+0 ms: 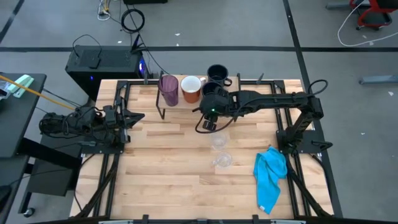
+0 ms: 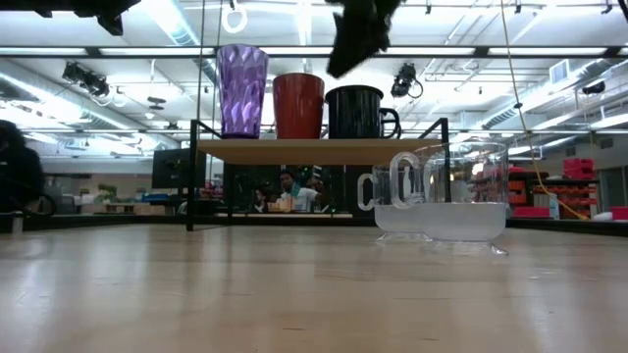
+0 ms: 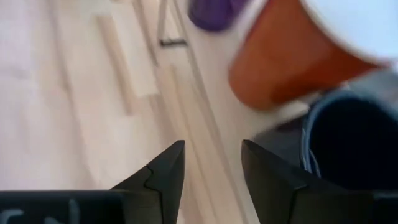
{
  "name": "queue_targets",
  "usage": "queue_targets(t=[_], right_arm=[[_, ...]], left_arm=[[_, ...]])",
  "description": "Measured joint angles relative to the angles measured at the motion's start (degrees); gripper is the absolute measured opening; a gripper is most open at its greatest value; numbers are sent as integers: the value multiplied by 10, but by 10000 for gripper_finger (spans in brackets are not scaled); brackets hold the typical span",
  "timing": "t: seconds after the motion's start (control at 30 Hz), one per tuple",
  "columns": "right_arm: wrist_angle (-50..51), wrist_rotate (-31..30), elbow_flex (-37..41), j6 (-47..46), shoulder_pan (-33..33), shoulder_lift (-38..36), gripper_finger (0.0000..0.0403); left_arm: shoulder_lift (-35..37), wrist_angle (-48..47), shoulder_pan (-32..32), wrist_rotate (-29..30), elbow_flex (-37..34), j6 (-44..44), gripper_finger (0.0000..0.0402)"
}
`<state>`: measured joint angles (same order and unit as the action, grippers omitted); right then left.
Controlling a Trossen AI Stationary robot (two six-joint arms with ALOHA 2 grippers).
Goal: Stack small to large cups/mugs on shelf
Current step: Adjust the purple cup on the shelf
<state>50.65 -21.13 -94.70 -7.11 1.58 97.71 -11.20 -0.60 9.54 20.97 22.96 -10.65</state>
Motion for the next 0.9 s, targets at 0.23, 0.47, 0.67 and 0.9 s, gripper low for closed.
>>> queue_targets(t=[0.23, 0.47, 0.67, 0.9], right_arm=[[-9, 11, -79, 40, -12, 0, 164], [-59, 11, -130, 114, 0, 0, 164], [-119, 58, -121, 125, 28, 9, 164], [-169, 99, -125, 135, 43, 56, 163]], left_arm=[[0, 1, 0, 18, 0, 0, 20], [0, 3, 0, 83, 0, -3, 21], [0, 12, 0, 122, 0, 1, 31], [0, 28, -1, 131, 0, 6, 37]])
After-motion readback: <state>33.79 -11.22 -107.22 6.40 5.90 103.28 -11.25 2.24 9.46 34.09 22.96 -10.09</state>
